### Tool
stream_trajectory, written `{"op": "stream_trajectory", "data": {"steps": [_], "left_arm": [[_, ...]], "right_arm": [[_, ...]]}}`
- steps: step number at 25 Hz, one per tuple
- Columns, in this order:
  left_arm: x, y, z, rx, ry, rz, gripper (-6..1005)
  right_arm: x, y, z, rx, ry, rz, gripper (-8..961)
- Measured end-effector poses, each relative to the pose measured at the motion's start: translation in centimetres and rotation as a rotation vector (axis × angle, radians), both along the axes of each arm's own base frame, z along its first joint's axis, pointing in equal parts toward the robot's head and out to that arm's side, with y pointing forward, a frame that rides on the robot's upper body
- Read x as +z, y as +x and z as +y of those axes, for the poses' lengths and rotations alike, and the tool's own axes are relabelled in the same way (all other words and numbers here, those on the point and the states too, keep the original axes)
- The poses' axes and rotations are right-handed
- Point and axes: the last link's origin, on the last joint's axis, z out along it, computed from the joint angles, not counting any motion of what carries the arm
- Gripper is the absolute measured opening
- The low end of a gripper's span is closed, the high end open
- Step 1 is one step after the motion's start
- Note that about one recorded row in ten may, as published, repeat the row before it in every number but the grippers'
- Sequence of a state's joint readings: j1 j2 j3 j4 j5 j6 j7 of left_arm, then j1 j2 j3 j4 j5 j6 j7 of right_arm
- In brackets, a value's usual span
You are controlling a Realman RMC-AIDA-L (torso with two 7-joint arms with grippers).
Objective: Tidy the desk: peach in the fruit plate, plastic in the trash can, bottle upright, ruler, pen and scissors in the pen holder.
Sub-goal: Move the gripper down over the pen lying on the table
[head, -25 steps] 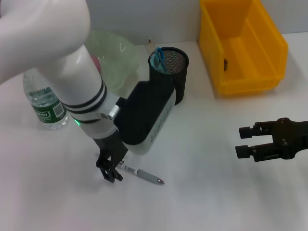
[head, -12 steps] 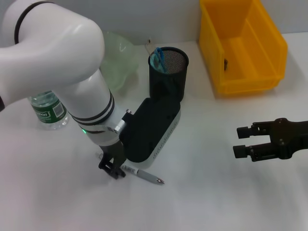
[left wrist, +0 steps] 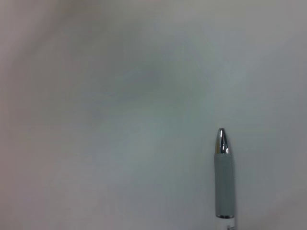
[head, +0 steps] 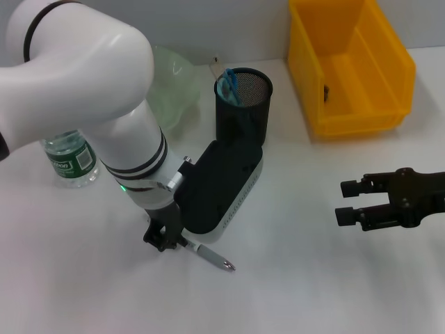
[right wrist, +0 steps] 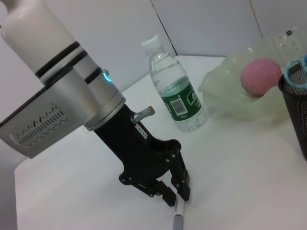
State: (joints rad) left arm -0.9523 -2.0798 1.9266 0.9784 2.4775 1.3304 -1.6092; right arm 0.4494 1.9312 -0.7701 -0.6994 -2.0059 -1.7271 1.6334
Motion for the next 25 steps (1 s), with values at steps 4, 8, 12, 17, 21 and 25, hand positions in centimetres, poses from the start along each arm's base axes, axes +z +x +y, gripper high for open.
{"op": "stream_trajectory", "data": {"steps": [4, 8, 12, 17, 21, 25], "left_arm": [[-0.05, -0.15, -0.06, 0.006, -0.003, 0.004, 233], [-0.09, -0.22, -0.10, 0.008, -0.006, 0.006, 231], [-0.19, -0.36, -0.24, 0.005, -0.012, 0.014, 229], [-0.30, -0.51, -0.25, 0.003, -0.018, 0.013, 227], [-0.41, -0.51, -0.14, 0.000, -0.014, 0.002, 193], [-0.47, -0.76, -0.04, -0.001, -0.015, 0.003, 127]], "right_arm": [[-0.05, -0.21, 0.18, 0.007, 0.000, 0.001, 788], [-0.15, -0.37, 0.29, 0.011, 0.000, 0.002, 788], [-0.30, -0.45, 0.37, 0.011, 0.002, 0.003, 787], [-0.55, -0.54, 0.37, 0.010, 0.002, 0.006, 787], [-0.62, -0.61, 0.41, 0.011, 0.001, 0.008, 787], [-0.66, -0.75, 0.51, 0.016, 0.001, 0.009, 787]]}}
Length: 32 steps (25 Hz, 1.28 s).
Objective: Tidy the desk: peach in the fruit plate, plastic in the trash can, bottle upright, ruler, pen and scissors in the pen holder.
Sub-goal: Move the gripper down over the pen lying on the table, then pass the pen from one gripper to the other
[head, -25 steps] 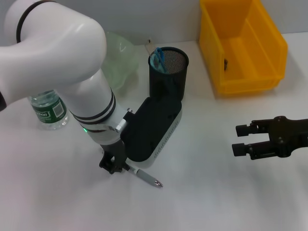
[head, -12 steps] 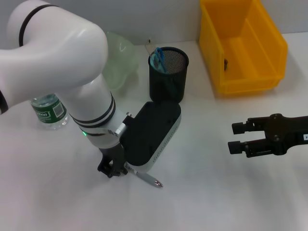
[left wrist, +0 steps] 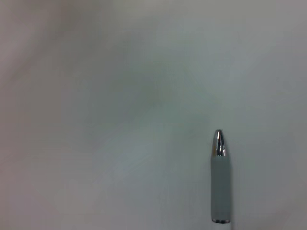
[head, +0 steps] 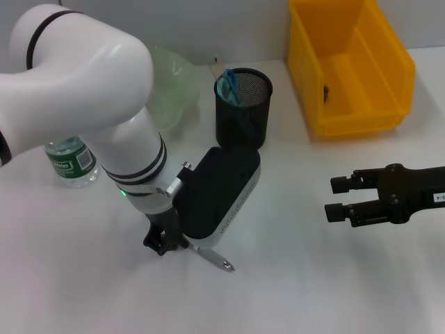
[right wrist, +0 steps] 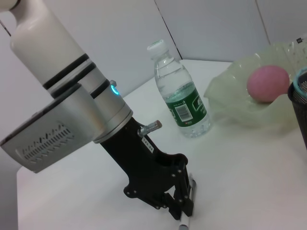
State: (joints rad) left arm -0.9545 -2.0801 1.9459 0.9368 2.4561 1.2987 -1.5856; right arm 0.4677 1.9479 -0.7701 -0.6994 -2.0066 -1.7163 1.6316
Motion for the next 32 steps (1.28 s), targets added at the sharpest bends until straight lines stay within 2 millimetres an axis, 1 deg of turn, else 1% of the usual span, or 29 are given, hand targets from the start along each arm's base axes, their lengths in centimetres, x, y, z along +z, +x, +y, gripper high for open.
{"op": "stream_trajectory", "data": {"steps": [15, 19, 20, 22, 23, 26, 27, 28, 29, 32], "left_arm": [[0.2, -0.2, 0.0, 0.015, 0.008, -0.002, 128], [1.6, 1.0, 0.6, 0.079, 0.028, -0.068, 128], [1.6, 1.0, 0.6, 0.079, 0.028, -0.068, 128], [3.6, 2.2, 1.6, 0.176, 0.061, -0.183, 128], [4.1, 2.4, 1.7, 0.197, 0.067, -0.211, 128], [6.5, 3.0, 2.6, 0.316, 0.104, -0.373, 128], [8.0, 3.1, 3.0, 0.396, 0.121, -0.487, 128], [8.0, 3.1, 3.0, 0.396, 0.121, -0.487, 128], [9.1, 3.1, 3.2, 0.457, 0.130, -0.575, 128], [10.8, 2.9, 3.4, 0.572, 0.153, -0.713, 128]], "right_arm": [[0.0, -0.2, 0.2, 0.007, -0.003, -0.004, 787], [0.0, -0.2, 0.1, 0.007, -0.007, -0.001, 787], [0.0, -0.3, 0.1, 0.007, -0.008, 0.000, 787], [0.0, -0.2, 0.1, 0.006, -0.010, 0.001, 787], [0.0, -0.2, 0.0, 0.004, -0.009, 0.000, 787], [0.1, 0.0, -0.1, 0.005, -0.007, -0.002, 787], [0.1, 0.0, -0.1, 0.007, -0.006, -0.002, 787], [0.1, 0.0, -0.1, 0.008, -0.006, -0.004, 787], [0.1, 0.0, -0.1, 0.009, -0.007, -0.006, 787], [0.2, 0.1, -0.2, 0.021, -0.007, -0.014, 787]]}}
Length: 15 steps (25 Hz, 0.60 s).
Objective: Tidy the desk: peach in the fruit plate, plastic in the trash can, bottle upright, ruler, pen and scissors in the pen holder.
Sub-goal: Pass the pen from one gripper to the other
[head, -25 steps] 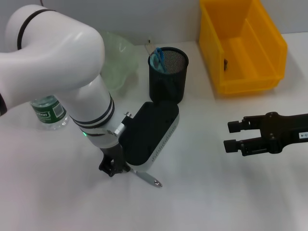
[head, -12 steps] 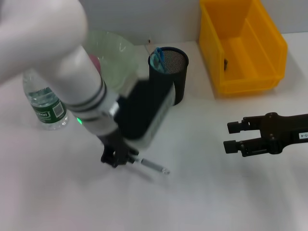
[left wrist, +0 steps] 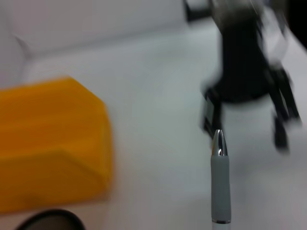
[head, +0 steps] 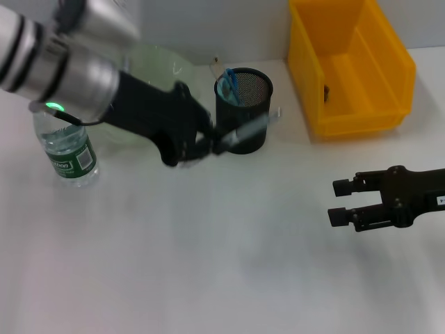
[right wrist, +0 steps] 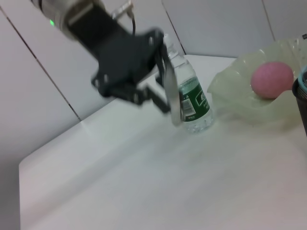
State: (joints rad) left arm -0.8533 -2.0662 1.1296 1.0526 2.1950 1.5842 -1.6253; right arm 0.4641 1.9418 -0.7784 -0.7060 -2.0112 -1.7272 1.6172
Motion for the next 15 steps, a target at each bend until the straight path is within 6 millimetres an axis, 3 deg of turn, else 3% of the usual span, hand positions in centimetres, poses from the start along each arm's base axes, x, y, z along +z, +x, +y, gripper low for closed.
{"op": "stream_trajectory", "data": {"steps": [6, 15], "left_arm": [[1.4, 0.1, -0.4, 0.258, -0.019, -0.234, 128], [2.6, 0.0, -1.2, 0.758, -0.160, -0.429, 128]], "right_arm": [[0.2, -0.1, -0.1, 0.072, 0.026, -0.008, 786], [0.0, -0.6, 0.0, 0.301, 0.165, -0.056, 786]]}}
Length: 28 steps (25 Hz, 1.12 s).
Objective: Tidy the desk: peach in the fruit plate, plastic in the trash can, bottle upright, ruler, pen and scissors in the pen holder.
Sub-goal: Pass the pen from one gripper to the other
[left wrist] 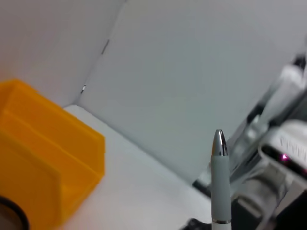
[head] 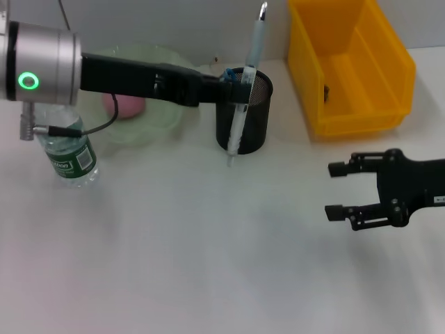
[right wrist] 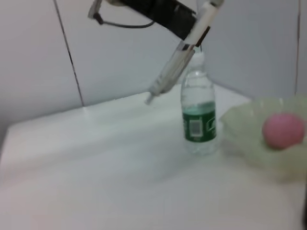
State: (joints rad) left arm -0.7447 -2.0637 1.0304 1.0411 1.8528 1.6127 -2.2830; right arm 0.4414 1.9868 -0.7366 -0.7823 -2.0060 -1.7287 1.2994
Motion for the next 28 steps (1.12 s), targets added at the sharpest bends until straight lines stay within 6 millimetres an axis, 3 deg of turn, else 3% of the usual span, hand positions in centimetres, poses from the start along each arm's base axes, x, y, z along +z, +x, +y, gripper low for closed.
{"op": "stream_trajectory", "data": {"steps": [7, 15, 28], "left_arm": [[0.3, -0.5, -0.5, 0.261, -0.135, -0.047, 128], [-0.3, -0.9, -0.9, 0.443, -0.275, -0.069, 127], [-0.6, -0.2, -1.1, 0.495, -0.439, -0.083, 127]], "right_arm": [[0.7, 0.5, -0.1, 0.270, 0.308, -0.095, 786], [1.5, 0.2, 0.0, 0.577, 0.773, -0.075, 787], [-3.4, -1.9, -0.2, 0.994, 1.141, -0.190, 786]]}}
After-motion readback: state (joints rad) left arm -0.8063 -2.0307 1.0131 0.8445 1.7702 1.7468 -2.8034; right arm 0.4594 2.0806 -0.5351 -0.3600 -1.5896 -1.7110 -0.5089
